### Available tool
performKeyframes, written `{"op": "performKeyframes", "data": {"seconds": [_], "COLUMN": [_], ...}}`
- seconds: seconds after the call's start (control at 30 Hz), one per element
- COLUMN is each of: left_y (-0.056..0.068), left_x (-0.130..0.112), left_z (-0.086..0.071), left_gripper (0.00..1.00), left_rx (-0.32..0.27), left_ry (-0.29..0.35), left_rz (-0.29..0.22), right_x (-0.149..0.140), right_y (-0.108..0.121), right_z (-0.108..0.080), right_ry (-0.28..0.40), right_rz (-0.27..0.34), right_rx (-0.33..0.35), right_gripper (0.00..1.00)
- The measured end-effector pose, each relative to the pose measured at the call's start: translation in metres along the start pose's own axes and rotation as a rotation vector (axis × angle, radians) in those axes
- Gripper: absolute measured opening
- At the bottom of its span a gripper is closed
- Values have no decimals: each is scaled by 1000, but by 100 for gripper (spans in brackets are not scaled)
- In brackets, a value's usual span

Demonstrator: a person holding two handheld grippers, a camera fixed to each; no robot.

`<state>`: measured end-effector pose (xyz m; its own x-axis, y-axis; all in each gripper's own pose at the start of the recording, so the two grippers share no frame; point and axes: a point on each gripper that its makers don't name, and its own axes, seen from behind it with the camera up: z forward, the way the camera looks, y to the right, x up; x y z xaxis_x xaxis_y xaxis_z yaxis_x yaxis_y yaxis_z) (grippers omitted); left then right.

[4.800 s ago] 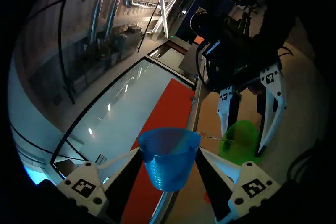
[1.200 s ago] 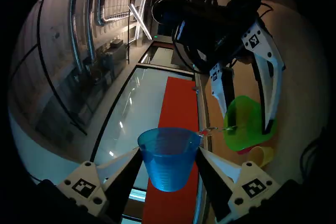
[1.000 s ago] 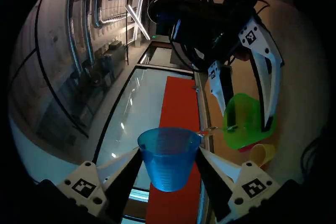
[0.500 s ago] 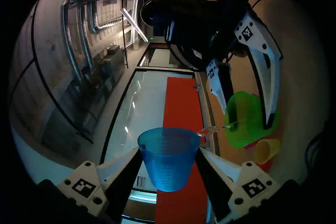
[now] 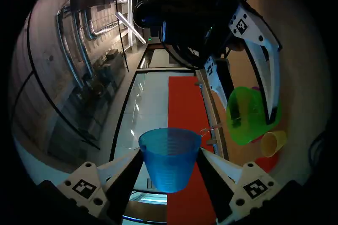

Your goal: Pour water

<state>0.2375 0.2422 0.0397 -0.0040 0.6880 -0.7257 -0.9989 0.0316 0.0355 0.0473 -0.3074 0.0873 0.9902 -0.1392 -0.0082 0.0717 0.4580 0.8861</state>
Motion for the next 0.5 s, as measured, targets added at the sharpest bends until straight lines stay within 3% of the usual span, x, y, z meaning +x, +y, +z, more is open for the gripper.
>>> {"op": "performKeyframes", "data": {"seconds": [0.27, 0.5], "left_y": [1, 3], "left_x": [0, -1], "left_z": [0, 1], "left_gripper": [84, 84], "left_rx": [0, -5], "left_ry": [3, 3], "left_rz": [7, -19], "right_x": [-2, -3], "right_y": [2, 2], "right_z": [2, 1], "right_ry": [-1, -1], "right_rz": [-1, 1], "right_rx": [-1, -3], "right_gripper": [90, 90]}}
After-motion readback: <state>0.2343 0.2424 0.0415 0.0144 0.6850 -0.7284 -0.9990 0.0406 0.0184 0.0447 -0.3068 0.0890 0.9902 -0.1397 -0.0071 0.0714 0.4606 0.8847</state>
